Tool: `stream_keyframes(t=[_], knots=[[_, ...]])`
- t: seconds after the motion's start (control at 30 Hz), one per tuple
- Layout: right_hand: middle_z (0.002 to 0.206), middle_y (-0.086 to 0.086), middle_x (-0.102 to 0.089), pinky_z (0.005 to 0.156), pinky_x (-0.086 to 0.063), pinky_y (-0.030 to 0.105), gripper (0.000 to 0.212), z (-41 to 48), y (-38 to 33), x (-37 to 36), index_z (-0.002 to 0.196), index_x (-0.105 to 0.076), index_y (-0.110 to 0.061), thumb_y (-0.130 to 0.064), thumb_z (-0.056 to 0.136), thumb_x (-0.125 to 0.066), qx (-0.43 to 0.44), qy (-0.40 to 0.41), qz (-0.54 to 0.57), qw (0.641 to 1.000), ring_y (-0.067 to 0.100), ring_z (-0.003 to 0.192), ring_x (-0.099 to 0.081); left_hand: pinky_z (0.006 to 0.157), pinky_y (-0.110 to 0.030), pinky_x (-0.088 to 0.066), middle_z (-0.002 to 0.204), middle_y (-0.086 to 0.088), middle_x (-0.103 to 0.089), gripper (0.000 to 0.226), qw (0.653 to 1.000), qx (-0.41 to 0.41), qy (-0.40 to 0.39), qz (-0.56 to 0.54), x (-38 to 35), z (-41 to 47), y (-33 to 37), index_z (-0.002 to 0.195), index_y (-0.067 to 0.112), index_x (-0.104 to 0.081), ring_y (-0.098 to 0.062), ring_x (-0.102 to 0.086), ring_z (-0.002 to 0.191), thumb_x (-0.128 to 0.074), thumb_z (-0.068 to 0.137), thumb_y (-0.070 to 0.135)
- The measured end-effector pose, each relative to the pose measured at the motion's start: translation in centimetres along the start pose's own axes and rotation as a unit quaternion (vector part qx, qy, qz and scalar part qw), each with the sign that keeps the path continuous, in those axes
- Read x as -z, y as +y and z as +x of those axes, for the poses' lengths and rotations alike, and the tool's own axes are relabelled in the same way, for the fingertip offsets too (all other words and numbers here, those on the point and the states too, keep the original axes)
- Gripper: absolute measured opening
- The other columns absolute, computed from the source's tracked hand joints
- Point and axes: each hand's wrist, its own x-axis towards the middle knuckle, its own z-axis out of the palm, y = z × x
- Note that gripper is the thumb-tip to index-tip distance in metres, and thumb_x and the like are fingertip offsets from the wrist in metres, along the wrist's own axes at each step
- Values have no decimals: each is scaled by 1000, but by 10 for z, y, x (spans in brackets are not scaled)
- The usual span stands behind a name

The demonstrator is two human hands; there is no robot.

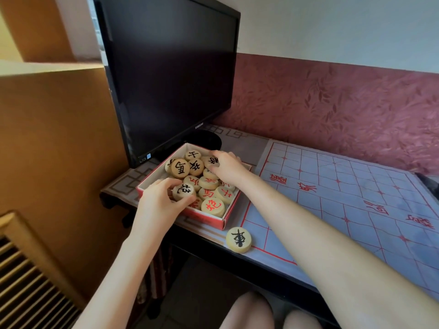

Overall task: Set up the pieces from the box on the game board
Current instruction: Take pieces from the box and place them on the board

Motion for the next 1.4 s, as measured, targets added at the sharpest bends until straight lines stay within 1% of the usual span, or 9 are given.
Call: stream_keyframes(t=[0.13,0.3,0.4,0.53,0.77,0.9,1.17,1.27,1.4], knots=[[136,8,-50,105,-36,39,53,-4,3,1,137,-45,-15,-25,88,-61,28,32,70,997,26,129,-40,85,-23,-43,115,3,-62,52,999,-5,26,-21,1,-2,-2,115,20,-62,-7,-52,103,-75,70,41],[133,3,-55,99,-40,25,55,-25,15,26,132,-51,-14,-21,81,-70,56,38,151,986,16,121,-50,89,-28,-47,110,6,-62,47,997,-40,38,-56,3,-5,10,112,22,-63,-10,-56,104,-76,70,37],[127,1,-58,97,-43,25,53,-49,29,45,130,-53,-14,-21,80,-71,66,32,158,985,9,111,-53,87,-21,-43,106,9,-63,43,995,-57,29,-78,-2,-7,23,107,22,-65,-5,-54,102,-77,68,37],[119,-6,-59,82,-39,8,50,-91,56,65,128,-53,-18,-21,81,-71,54,4,152,987,3,107,-53,81,-13,-37,105,11,-63,40,993,-81,-5,-90,-16,-12,45,107,25,-64,-2,-53,97,-77,70,32],[113,-11,-63,89,-38,6,49,-173,105,83,124,-56,-24,-23,78,-74,-4,10,141,990,-3,103,-54,66,0,-38,98,11,-61,39,985,-110,-60,-120,-48,-27,90,107,24,-64,3,-53,83,-76,70,32],[110,-19,-62,85,-33,-2,48,-227,130,90,120,-55,-37,-29,77,-74,-48,9,132,990,-15,102,-49,76,-16,-44,95,11,-63,42,980,-119,-92,-128,-65,-34,107,106,26,-64,-3,-56,87,-77,68,37],[116,-22,-55,94,-30,1,51,-295,152,91,121,-50,-45,-34,77,-74,-76,14,103,992,-8,115,-46,65,-2,-38,99,13,-64,39,974,-138,-131,-126,-84,-46,126,106,27,-64,8,-54,85,-76,70,36],[117,-26,-52,94,-24,-2,52,-301,153,87,123,-49,-45,-34,78,-72,-68,9,80,994,-12,118,-39,63,-5,-38,100,12,-63,39,973,-143,-139,-116,-85,-47,129,108,27,-63,8,-53,84,-75,72,36],[120,-26,-50,99,-27,7,53,-302,155,81,124,-48,-44,-35,77,-73,-63,14,67,996,-7,120,-38,63,-7,-37,100,12,-63,40,974,-150,-135,-106,-86,-46,127,109,25,-63,9,-52,83,-74,72,36]])
